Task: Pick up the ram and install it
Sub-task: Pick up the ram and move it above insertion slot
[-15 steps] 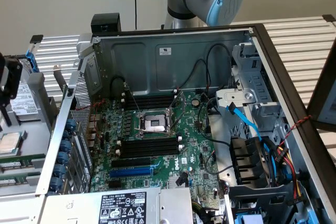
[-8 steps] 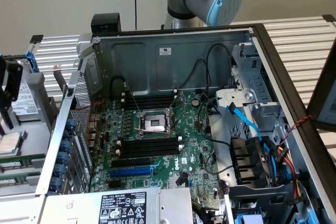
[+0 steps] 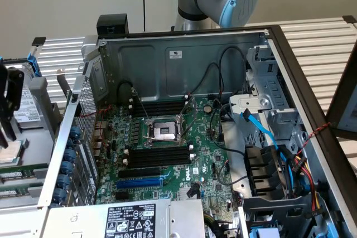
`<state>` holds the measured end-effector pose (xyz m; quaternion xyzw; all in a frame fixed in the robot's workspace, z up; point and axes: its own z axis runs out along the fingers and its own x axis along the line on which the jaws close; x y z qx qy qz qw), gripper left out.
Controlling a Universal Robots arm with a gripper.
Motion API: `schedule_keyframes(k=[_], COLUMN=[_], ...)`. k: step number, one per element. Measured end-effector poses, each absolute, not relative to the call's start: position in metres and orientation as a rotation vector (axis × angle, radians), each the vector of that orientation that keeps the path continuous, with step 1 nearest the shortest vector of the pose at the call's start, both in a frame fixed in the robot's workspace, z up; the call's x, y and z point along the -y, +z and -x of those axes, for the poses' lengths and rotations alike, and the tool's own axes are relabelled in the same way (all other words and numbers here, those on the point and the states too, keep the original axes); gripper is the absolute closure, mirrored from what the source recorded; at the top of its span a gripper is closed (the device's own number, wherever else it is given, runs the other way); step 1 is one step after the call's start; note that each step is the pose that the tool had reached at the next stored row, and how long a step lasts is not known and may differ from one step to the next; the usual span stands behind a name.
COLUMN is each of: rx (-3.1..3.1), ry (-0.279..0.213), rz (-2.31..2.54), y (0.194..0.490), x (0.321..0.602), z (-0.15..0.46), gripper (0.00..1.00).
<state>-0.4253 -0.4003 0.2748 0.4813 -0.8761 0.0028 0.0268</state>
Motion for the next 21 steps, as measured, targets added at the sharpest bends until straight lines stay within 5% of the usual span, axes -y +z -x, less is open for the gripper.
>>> schedule_keyframes(k=[21], rx=[2.375], ry=[0.024], rz=[-1.976], y=[0.253], x=[0.4], z=[0.425], gripper=[0.76])
